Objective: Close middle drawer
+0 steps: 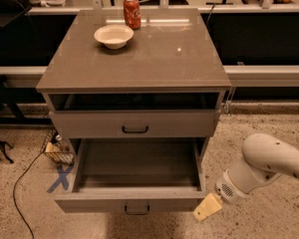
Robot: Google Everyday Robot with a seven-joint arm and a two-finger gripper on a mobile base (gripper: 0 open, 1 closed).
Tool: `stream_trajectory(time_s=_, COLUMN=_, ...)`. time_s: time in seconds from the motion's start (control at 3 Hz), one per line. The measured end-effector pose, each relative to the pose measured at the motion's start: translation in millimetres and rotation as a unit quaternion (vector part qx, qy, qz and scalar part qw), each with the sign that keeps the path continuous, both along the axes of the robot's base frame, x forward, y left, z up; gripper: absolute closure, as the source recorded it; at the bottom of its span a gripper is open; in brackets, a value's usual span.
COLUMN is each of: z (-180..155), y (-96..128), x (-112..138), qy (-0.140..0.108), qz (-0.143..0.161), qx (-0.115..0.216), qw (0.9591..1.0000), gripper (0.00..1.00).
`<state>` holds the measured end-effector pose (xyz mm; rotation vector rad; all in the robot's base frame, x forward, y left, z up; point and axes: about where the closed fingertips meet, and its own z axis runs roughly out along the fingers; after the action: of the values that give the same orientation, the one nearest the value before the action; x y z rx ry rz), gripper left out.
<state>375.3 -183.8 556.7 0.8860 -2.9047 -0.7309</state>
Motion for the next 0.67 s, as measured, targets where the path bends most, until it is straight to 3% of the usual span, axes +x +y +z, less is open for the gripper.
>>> stream_trajectory(time_s=0.33, z=-33, y=12, x=-6, qy=0.007, qz=-0.006, qx=0.002, qw=1.0, gripper=0.49)
stream_trajectory(time_s=0.67, z=-71, y=25, x=3, qy=0.002, qz=-0.021, qx=-0.001, qw=0.9998, gripper=0.8)
